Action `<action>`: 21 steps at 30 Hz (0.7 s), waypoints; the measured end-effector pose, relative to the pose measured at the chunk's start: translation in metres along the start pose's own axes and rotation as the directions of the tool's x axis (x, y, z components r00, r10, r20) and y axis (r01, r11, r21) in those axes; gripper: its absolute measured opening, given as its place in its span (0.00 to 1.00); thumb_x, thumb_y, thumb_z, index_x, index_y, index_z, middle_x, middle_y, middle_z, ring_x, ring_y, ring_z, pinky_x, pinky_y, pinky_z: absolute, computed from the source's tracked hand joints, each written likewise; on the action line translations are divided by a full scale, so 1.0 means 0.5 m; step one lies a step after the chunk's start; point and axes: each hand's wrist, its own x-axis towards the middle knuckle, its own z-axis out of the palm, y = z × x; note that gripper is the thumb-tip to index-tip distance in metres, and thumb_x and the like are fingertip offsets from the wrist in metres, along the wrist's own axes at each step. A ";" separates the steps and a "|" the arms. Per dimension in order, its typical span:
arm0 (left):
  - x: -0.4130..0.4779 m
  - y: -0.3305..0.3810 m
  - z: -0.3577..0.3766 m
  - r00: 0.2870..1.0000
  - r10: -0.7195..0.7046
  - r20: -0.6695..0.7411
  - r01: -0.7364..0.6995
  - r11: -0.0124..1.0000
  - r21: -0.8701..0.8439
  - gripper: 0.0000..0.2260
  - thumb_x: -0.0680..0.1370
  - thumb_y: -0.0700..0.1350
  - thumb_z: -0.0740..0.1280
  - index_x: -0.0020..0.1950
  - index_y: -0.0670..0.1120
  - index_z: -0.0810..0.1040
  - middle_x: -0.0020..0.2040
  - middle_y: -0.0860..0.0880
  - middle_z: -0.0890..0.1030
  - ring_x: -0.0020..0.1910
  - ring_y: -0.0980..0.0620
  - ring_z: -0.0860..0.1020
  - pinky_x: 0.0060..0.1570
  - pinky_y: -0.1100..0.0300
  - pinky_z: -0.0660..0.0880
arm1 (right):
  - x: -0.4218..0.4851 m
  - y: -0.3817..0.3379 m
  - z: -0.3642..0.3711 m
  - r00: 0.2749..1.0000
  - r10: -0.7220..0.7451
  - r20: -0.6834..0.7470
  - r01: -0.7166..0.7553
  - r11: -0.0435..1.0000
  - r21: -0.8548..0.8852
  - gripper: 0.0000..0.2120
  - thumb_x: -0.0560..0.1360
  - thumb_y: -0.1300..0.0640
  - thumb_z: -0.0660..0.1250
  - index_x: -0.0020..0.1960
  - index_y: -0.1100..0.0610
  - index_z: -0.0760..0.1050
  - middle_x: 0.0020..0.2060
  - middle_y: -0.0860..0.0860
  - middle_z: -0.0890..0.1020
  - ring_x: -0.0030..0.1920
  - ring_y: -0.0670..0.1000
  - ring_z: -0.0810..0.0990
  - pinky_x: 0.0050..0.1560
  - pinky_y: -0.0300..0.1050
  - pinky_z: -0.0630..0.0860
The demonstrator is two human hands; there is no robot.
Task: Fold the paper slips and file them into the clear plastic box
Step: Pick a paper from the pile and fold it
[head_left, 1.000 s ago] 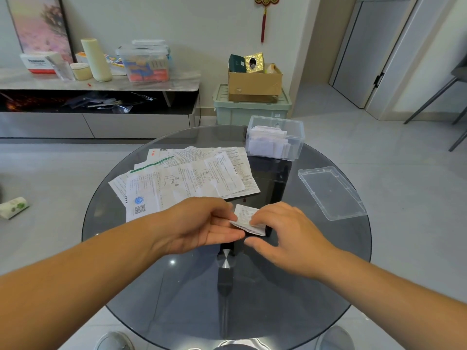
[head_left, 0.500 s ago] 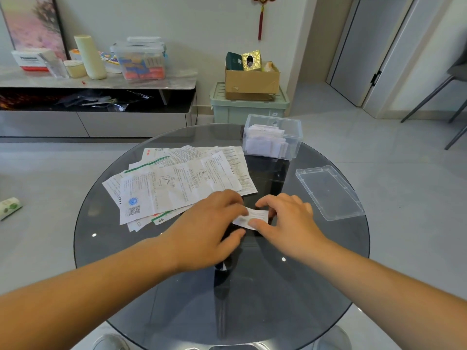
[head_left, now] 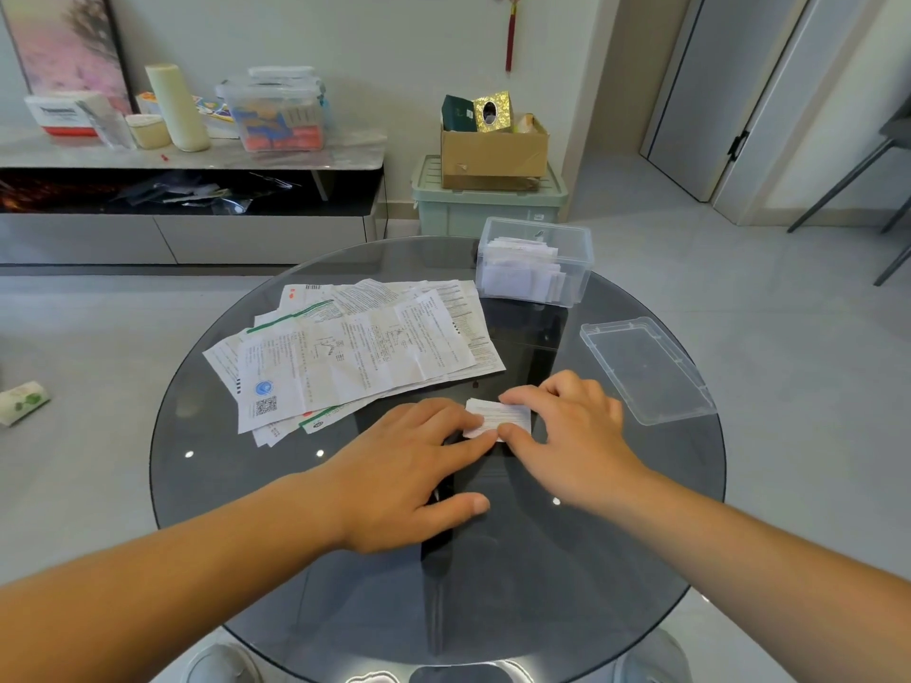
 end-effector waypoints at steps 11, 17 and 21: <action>0.001 -0.013 -0.008 0.999 0.010 -0.048 -0.013 0.998 -0.061 0.26 0.81 0.64 0.53 0.76 0.55 0.68 0.74 0.56 0.68 0.73 0.55 0.63 0.71 0.55 0.64 | -0.002 0.002 -0.009 0.998 0.044 0.043 -0.041 0.998 -0.053 0.19 0.81 0.42 0.59 0.72 0.34 0.66 0.55 0.43 0.65 0.62 0.48 0.61 0.61 0.45 0.55; -0.009 -0.036 0.001 0.997 0.031 -0.076 -0.040 0.991 -0.127 0.25 0.81 0.62 0.58 0.75 0.54 0.71 0.76 0.59 0.67 0.76 0.59 0.62 0.75 0.61 0.59 | -0.001 0.009 -0.019 0.994 0.074 0.082 -0.071 0.997 -0.038 0.19 0.82 0.43 0.59 0.72 0.31 0.65 0.55 0.42 0.64 0.62 0.48 0.61 0.58 0.44 0.52; -0.016 -0.048 -0.001 0.997 0.030 -0.068 -0.040 0.987 -0.153 0.23 0.81 0.60 0.60 0.75 0.54 0.72 0.77 0.60 0.66 0.76 0.61 0.61 0.74 0.70 0.51 | 0.000 0.011 -0.021 0.992 0.071 0.105 -0.068 0.997 -0.034 0.19 0.82 0.43 0.59 0.72 0.31 0.65 0.55 0.42 0.64 0.62 0.48 0.61 0.60 0.45 0.54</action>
